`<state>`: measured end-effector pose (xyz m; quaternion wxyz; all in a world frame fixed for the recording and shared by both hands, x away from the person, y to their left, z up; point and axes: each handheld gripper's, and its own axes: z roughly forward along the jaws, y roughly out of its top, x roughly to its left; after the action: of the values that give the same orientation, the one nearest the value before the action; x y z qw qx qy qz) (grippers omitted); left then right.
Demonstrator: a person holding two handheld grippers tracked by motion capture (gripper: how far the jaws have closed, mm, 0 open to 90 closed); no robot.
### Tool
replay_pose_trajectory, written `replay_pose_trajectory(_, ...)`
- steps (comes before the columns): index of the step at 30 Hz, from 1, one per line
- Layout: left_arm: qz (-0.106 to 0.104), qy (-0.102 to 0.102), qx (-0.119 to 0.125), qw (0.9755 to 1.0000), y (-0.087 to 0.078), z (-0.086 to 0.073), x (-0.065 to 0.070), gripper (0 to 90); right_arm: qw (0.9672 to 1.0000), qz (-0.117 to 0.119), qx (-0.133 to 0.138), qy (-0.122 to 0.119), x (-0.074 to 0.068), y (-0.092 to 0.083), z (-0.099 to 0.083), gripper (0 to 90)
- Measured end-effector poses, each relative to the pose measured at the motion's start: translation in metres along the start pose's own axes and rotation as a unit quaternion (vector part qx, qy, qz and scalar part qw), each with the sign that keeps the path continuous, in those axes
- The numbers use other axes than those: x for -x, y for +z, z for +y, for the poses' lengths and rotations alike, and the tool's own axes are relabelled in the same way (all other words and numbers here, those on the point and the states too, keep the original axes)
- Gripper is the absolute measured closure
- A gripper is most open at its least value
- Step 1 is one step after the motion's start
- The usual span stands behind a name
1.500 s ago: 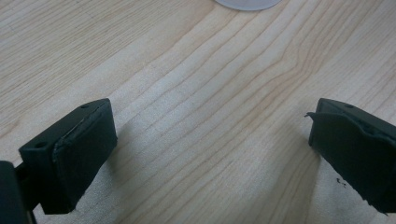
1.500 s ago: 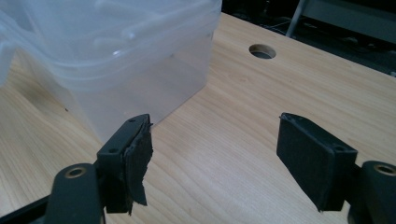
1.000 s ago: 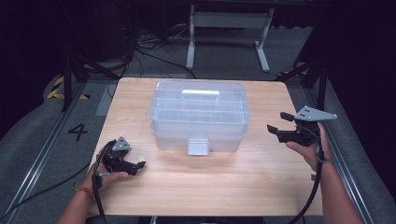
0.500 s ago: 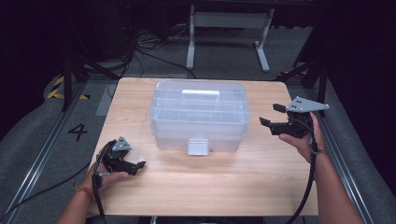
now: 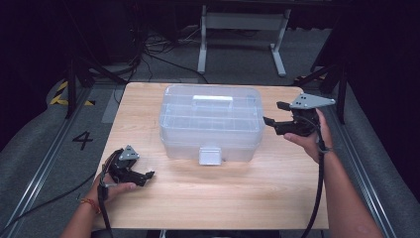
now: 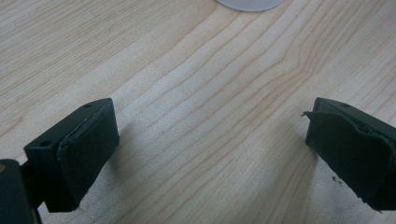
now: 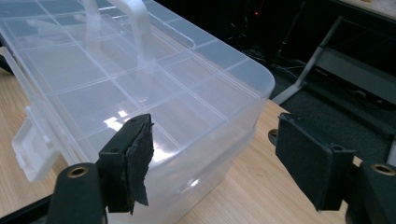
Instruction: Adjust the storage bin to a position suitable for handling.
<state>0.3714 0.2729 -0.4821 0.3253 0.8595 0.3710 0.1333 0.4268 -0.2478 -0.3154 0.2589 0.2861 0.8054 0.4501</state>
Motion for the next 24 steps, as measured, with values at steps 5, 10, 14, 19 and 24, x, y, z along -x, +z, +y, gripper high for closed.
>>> replay_pose_trajectory(5, 0.0, 0.0, 0.0, 1.0, 0.0, 0.0, 0.0, 3.2, 1.0, 0.005, 0.005, 0.0, -0.003, 0.008, 0.007, 28.9)
replay_pose_trajectory(10, -0.001, -0.001, 0.0, 1.0, 0.0, 0.0, 0.0, 3.2, 0.9999, 0.011, 0.006, -0.005, -0.007, 0.017, 0.016, 29.0)
replay_pose_trajectory(14, 0.0, 0.0, 0.0, 1.0, 0.0, 0.0, 0.0, 3.1, 0.9998, 0.018, 0.006, -0.006, -0.01, 0.024, 0.023, 29.0)
replay_pose_trajectory(19, 0.0, 0.0, 0.0, 1.0, 0.0, 0.0, 0.0, 3.1, 0.9996, 0.026, 0.001, -0.013, -0.015, 0.036, 0.033, 29.2)
replay_pose_trajectory(24, -0.001, 0.0, 0.0, 1.0, 0.0, 0.0, 0.0, 3.1, 0.9994, 0.031, -0.004, -0.018, -0.018, 0.045, 0.04, 29.8)
